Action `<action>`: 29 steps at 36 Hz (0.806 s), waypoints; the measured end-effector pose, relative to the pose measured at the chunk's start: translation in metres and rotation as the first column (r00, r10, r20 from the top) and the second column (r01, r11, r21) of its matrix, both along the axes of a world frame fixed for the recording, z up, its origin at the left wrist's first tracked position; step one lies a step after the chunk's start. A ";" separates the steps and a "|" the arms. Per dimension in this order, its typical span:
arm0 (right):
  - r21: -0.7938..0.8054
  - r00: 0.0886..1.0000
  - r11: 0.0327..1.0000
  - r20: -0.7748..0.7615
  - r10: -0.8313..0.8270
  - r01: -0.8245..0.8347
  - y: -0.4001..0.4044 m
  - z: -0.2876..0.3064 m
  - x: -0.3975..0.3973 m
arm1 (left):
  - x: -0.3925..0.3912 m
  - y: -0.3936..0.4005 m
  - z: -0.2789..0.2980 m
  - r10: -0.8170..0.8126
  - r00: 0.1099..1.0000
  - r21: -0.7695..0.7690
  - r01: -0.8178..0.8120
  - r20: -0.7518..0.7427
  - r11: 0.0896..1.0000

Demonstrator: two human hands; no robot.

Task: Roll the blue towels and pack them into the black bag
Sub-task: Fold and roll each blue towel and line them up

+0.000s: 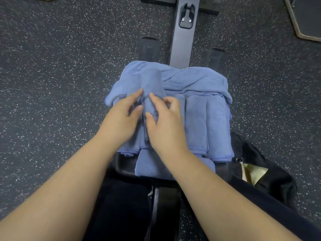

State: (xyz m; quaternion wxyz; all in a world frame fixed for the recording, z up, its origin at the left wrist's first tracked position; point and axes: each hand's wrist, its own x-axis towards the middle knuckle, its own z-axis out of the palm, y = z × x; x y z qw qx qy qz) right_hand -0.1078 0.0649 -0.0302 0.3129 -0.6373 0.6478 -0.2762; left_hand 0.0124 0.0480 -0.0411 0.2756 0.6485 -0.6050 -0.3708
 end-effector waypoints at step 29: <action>0.069 0.975 0.988 0.184 0.127 -0.142 0.008 -0.006 -0.006 | 0.006 -0.001 0.007 0.001 0.998 0.114 0.006 -0.062 0.993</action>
